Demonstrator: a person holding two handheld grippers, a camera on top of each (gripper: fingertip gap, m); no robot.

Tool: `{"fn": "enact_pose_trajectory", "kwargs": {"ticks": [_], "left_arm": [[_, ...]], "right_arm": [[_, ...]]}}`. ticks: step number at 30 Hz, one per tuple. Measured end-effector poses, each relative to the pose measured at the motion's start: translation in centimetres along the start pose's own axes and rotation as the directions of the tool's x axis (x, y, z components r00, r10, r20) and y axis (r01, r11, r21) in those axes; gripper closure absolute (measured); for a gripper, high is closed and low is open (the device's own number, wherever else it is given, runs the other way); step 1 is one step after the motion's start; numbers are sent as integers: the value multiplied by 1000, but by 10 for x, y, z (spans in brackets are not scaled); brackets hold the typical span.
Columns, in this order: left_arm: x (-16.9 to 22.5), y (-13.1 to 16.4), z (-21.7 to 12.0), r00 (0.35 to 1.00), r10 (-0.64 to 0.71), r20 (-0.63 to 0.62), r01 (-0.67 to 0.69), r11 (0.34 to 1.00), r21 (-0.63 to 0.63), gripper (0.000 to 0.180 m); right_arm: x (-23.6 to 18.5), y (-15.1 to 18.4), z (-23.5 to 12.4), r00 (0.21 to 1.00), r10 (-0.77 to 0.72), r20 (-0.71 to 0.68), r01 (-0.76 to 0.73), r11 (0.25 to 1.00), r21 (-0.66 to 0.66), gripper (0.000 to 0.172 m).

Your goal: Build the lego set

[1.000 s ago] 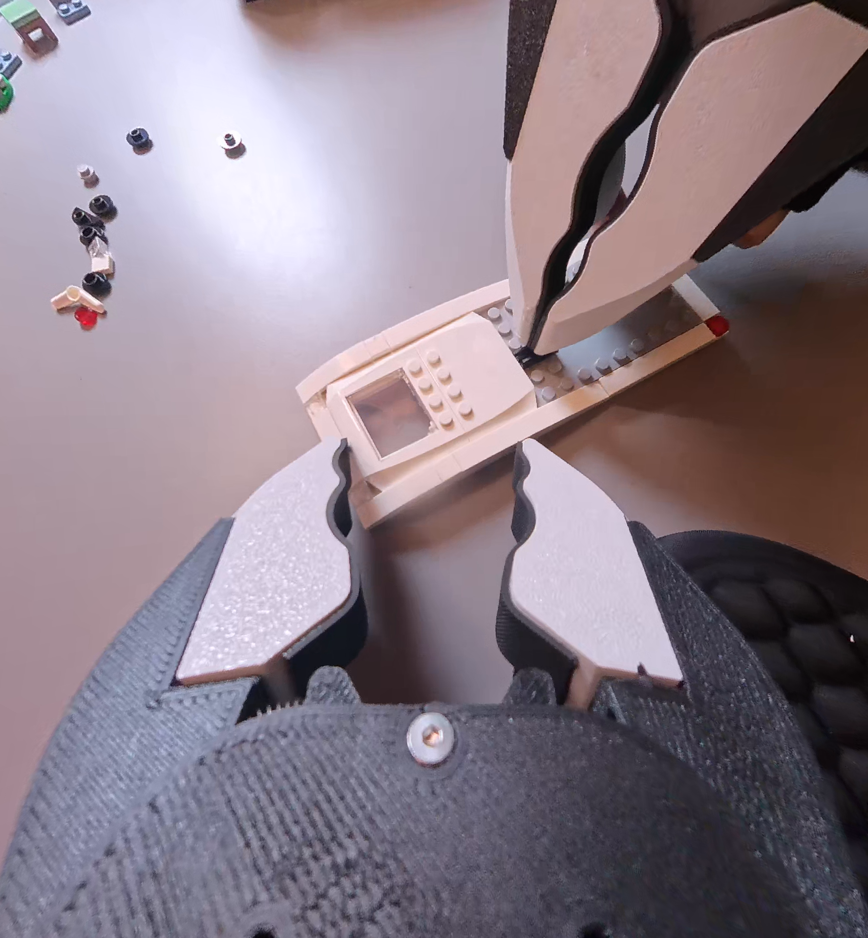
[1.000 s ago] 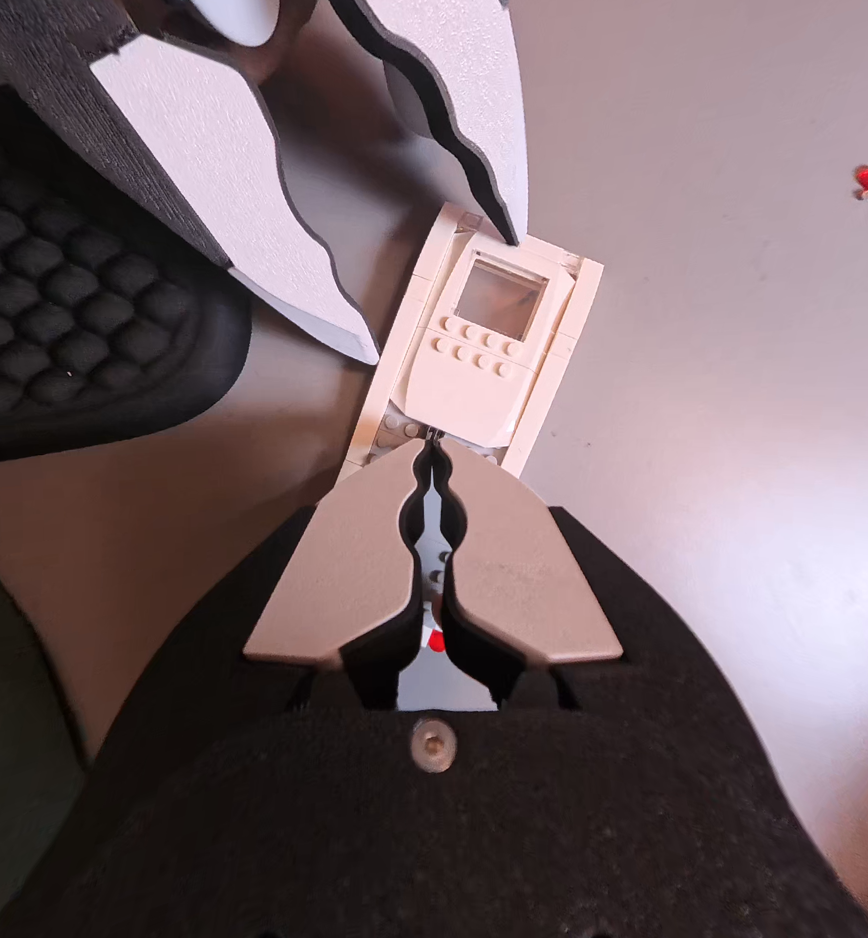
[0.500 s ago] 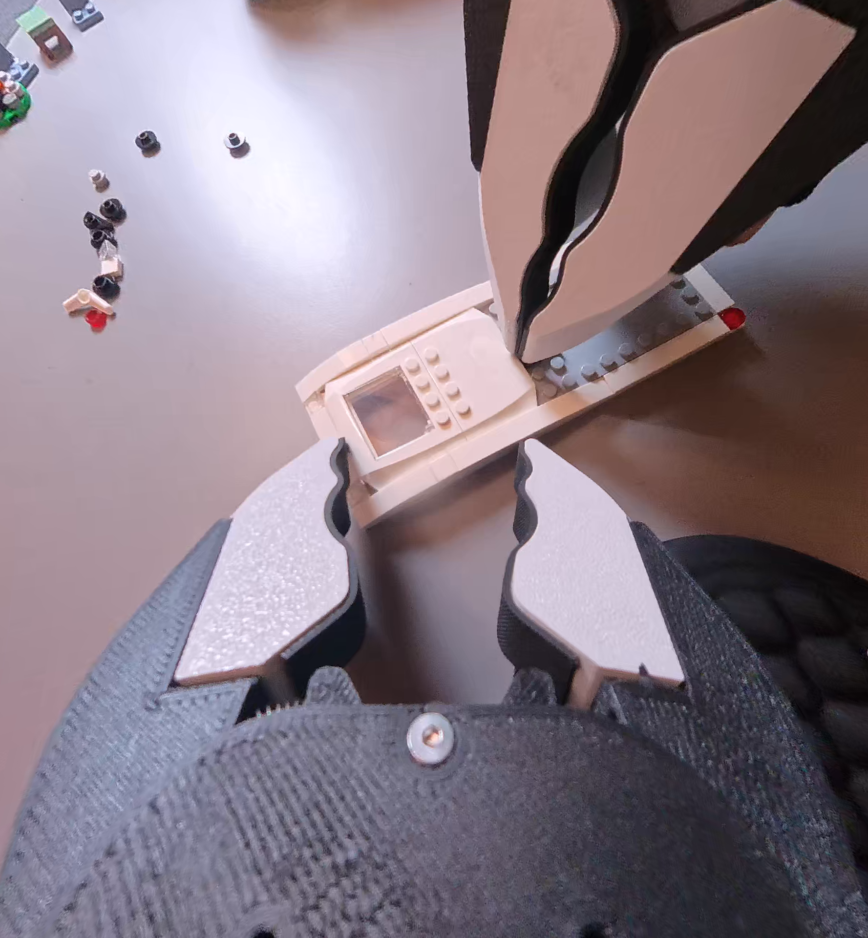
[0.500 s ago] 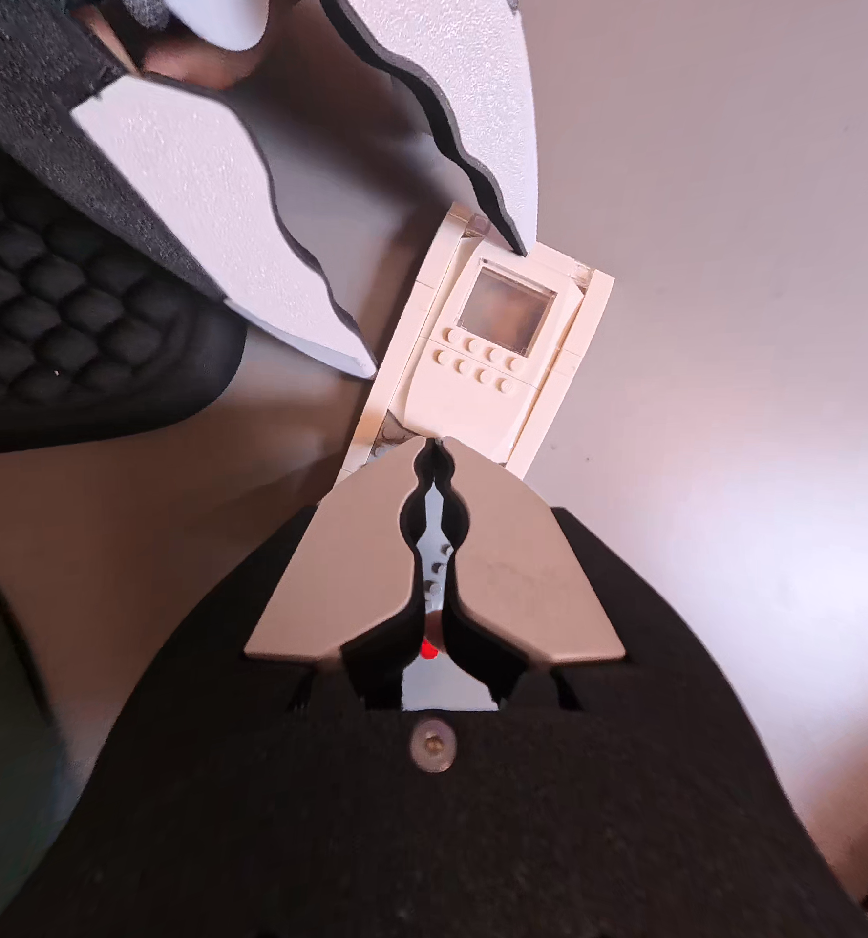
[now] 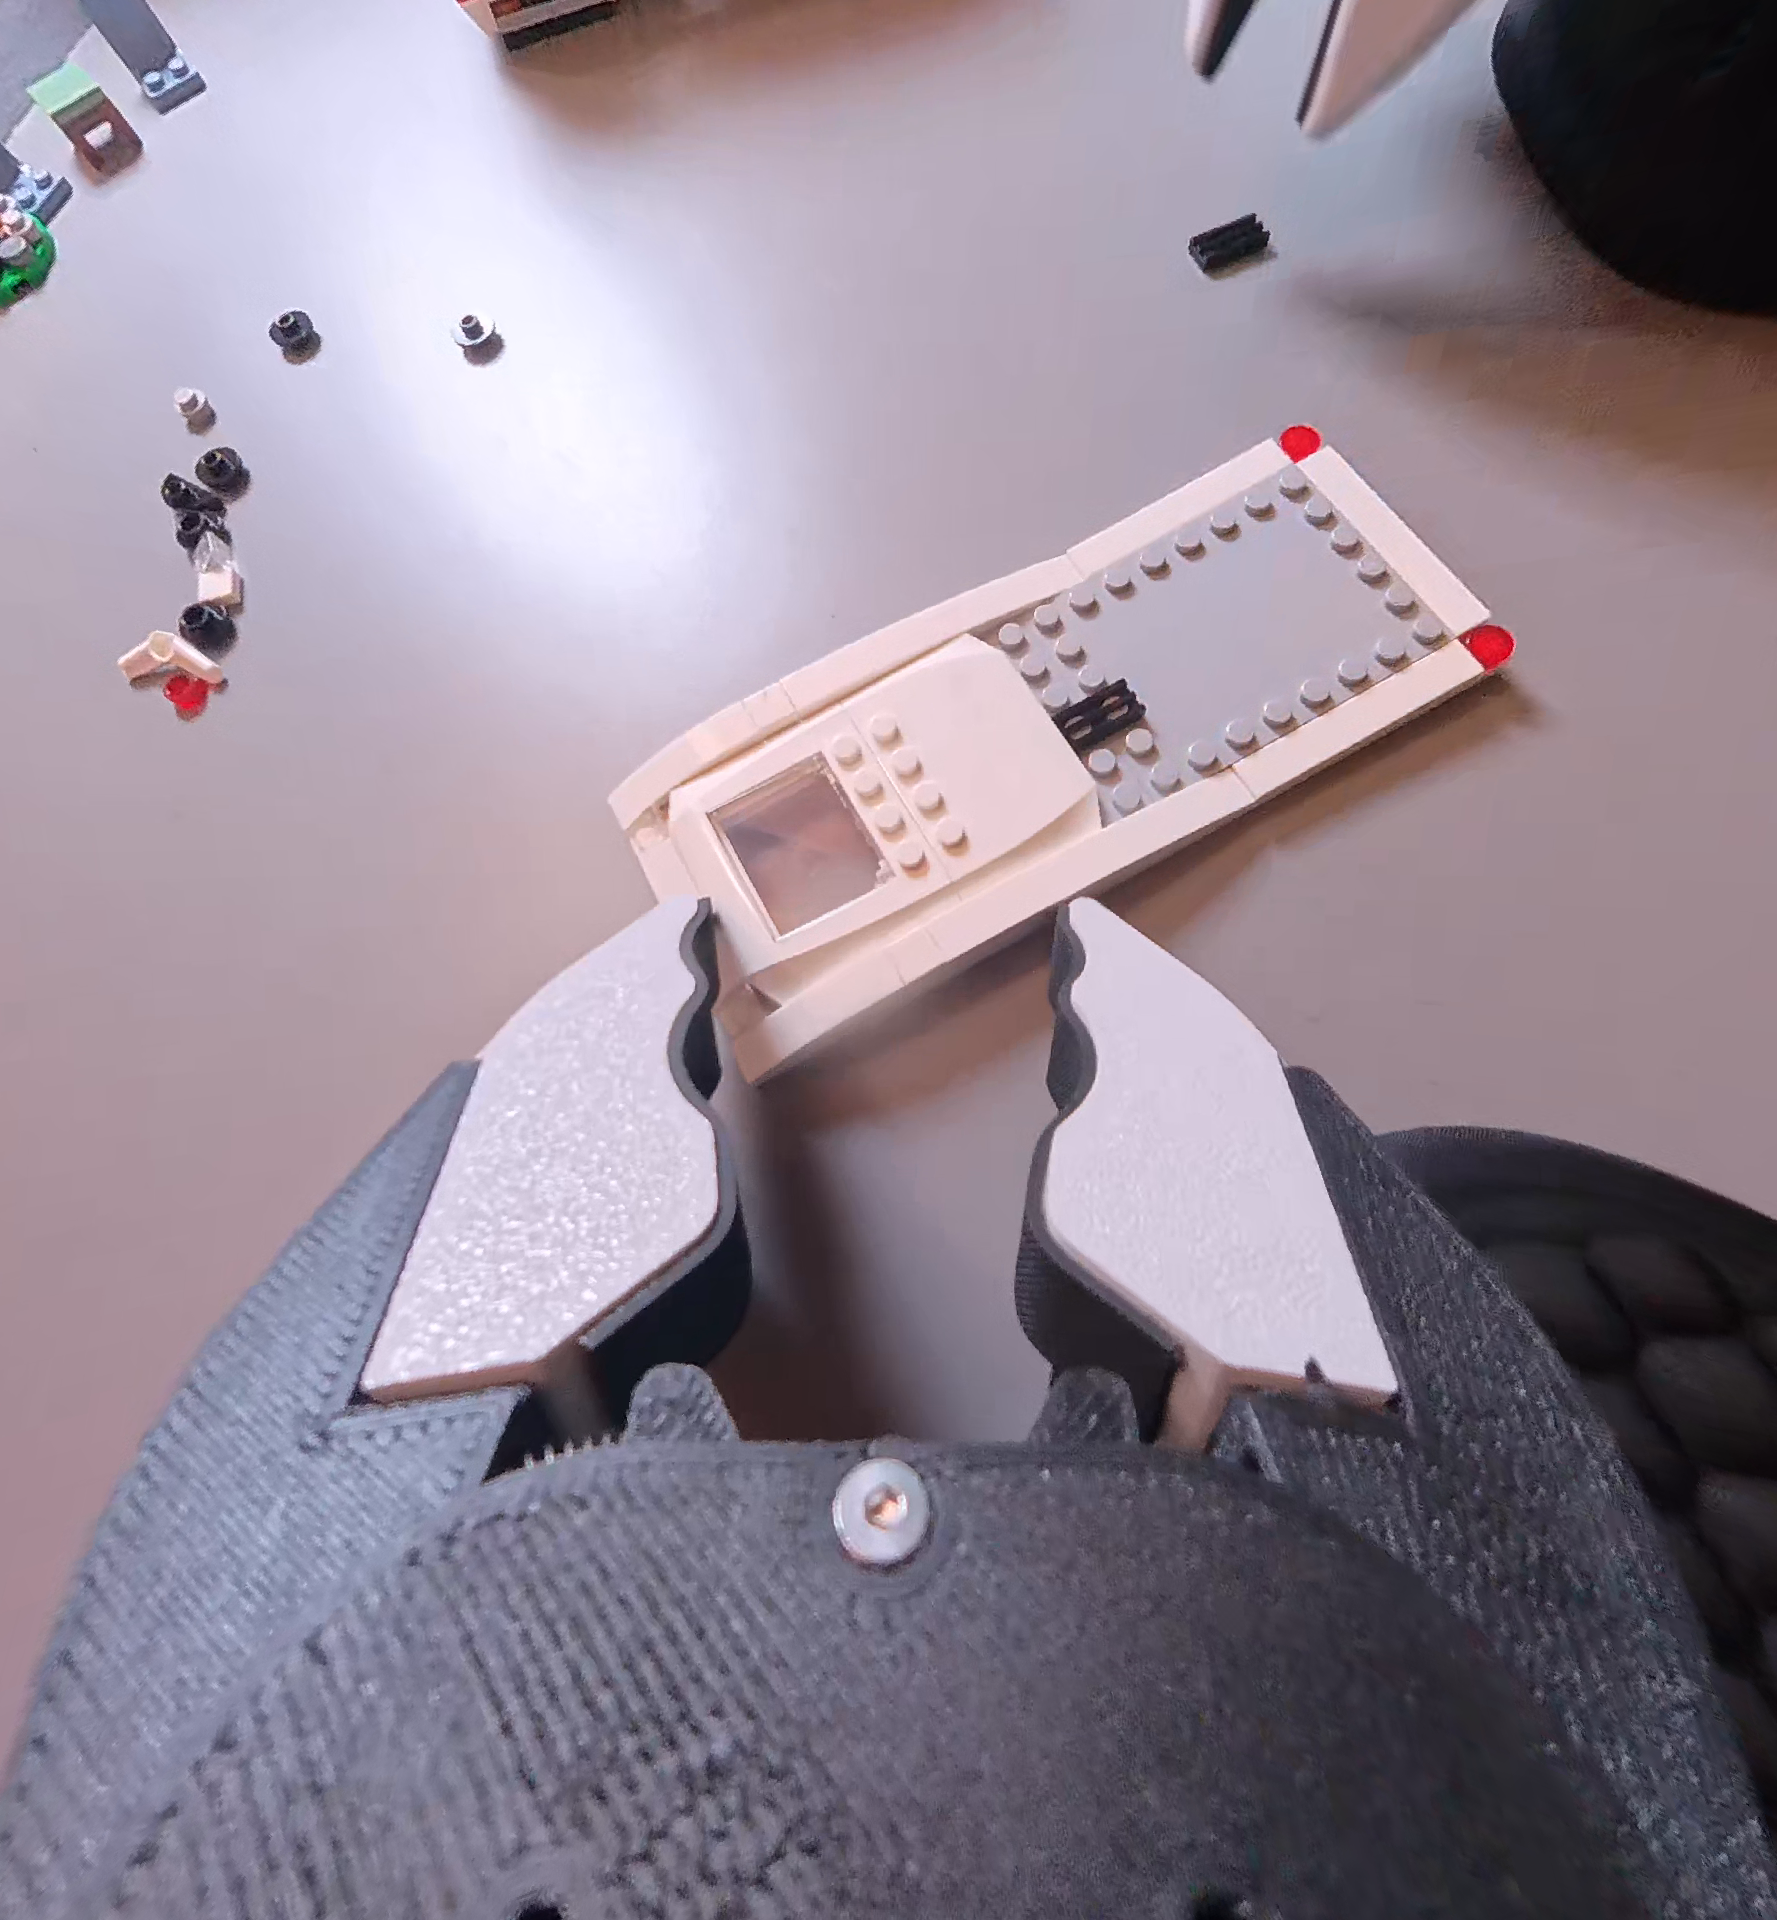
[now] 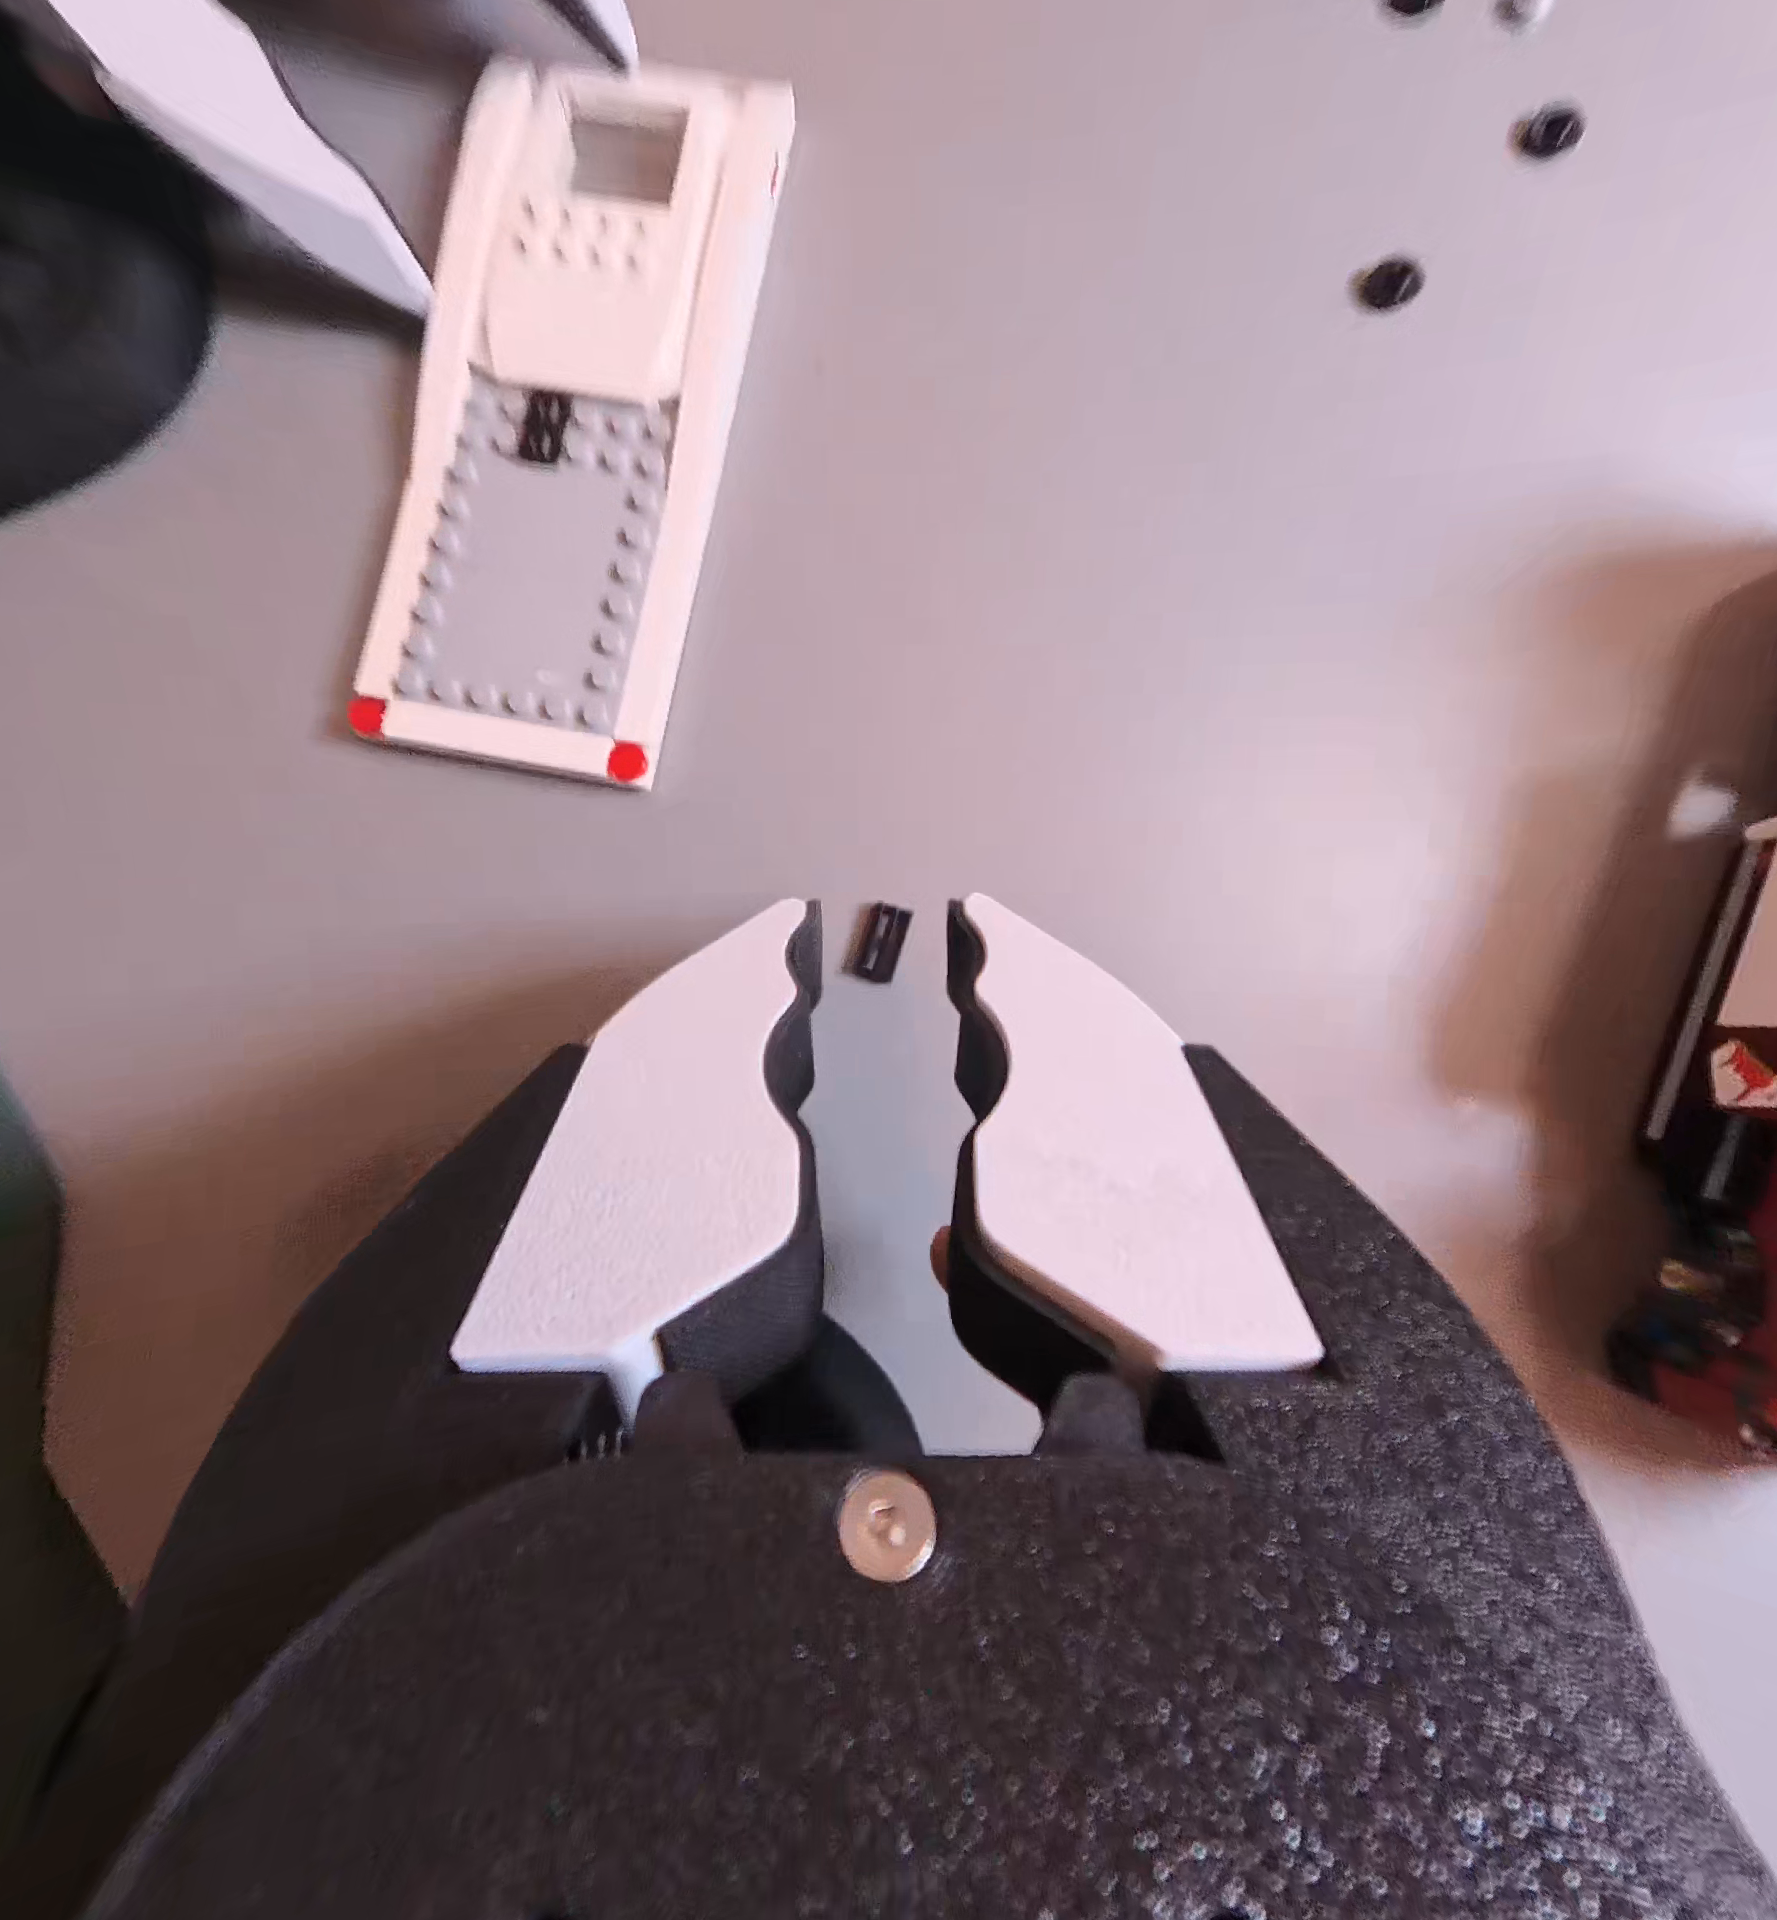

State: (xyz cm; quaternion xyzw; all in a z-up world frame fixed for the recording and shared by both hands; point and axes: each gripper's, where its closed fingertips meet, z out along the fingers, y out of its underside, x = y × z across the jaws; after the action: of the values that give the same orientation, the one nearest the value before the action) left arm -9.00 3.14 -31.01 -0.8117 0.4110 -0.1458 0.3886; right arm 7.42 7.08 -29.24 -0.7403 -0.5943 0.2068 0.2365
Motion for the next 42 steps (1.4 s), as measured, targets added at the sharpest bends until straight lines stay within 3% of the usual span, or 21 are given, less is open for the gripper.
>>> {"fn": "enact_pose_trajectory", "kwargs": {"ticks": [4,11,16,19,23,29,42], "left_arm": [[0,-1,2,1000,4,17,-4,1000,2,119],[2,1,0,999,8,51,-8,1000,-9,125],[3,2,-1,998,21,57,-21,1000,-9,125],[4,1,-2,998,21,55,-21,1000,-4,126],[5,1,-2,998,18,53,-18,1000,3,126],[6,1,-2,998,16,54,-17,1000,8,127],[6,1,-3,999,5,47,-6,1000,18,128]], "right_arm": [[3,14,12,998,-7,-55,2,996,-94,156],[4,15,19,999,-1,-40,-4,990,-141,169],[-13,-15,21,999,17,44,-15,999,-49,169],[-38,-45,26,980,66,189,-73,997,29,169],[-56,-66,47,958,83,275,-90,996,13,169],[-59,-73,69,959,58,279,-45,998,-51,168],[-66,-68,70,937,71,341,-29,991,-127,167]]}}
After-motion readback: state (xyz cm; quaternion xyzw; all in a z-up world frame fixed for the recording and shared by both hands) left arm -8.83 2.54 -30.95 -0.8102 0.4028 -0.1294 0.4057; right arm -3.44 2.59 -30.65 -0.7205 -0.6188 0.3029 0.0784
